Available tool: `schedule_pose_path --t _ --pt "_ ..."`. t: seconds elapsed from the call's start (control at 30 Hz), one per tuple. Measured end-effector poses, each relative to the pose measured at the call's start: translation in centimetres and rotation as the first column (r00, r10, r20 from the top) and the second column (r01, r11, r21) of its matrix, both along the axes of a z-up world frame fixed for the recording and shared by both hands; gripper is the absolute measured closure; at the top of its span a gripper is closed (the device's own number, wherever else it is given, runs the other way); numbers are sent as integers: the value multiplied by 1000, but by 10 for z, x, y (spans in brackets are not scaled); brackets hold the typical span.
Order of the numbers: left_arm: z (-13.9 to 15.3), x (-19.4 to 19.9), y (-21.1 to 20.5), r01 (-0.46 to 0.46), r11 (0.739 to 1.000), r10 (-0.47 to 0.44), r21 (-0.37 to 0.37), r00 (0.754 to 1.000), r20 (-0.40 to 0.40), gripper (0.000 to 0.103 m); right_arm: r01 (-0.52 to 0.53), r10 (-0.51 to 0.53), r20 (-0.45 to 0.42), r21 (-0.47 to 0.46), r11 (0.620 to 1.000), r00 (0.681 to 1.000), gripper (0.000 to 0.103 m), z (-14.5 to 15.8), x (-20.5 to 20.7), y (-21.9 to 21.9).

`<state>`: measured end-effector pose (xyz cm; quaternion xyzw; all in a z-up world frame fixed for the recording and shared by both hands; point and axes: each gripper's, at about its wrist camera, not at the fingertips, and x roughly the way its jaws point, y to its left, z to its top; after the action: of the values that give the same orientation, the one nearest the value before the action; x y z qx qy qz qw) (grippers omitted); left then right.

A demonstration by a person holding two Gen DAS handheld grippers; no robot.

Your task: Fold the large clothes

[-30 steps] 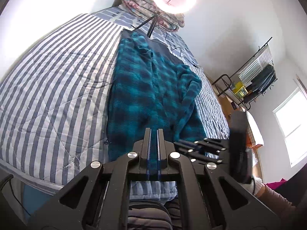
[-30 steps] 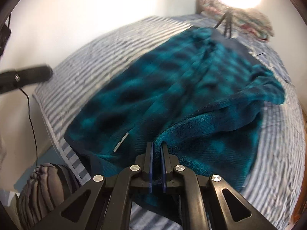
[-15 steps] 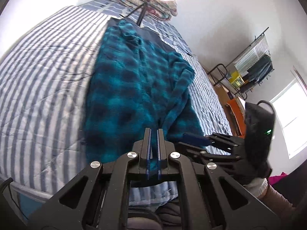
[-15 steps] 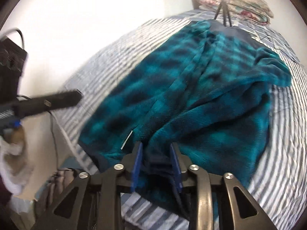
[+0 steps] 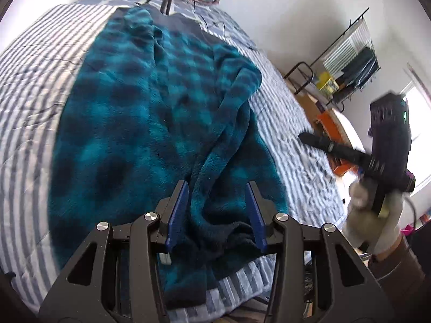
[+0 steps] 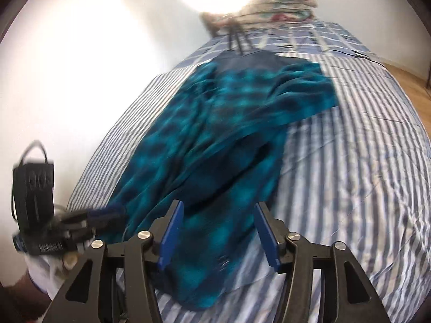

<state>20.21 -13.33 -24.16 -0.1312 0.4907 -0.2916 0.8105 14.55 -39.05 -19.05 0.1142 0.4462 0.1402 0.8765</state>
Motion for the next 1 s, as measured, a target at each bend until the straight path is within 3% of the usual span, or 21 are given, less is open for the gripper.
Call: schedule_pose_path --t 0.23,0.53,0.67,0.87,0.97,1.0 --pt "-18 16 -24 43 997 -43 61 999 2 60 115 -114 -17 85 990 993 36 -10 46 -51" --pt "-30 29 -35 83 994 -82 68 997 -8 60 254 -243 -74 251 934 967 34 -41 119 -94" --pt "-34 32 -44 118 990 -117 80 993 -14 79 306 -289 -101 302 903 952 34 -57 149 -103" --pt "-41 35 -44 113 992 -112 50 993 -32 89 376 -358 -120 377 847 926 34 -70 184 -112" --pt "-41 35 -44 119 992 -118 48 993 -24 93 399 -377 -138 407 821 916 42 -74 196 -113" --pt "-40 34 -44 120 992 -120 46 993 -21 93 401 -375 -146 409 819 915 58 -73 201 -112"
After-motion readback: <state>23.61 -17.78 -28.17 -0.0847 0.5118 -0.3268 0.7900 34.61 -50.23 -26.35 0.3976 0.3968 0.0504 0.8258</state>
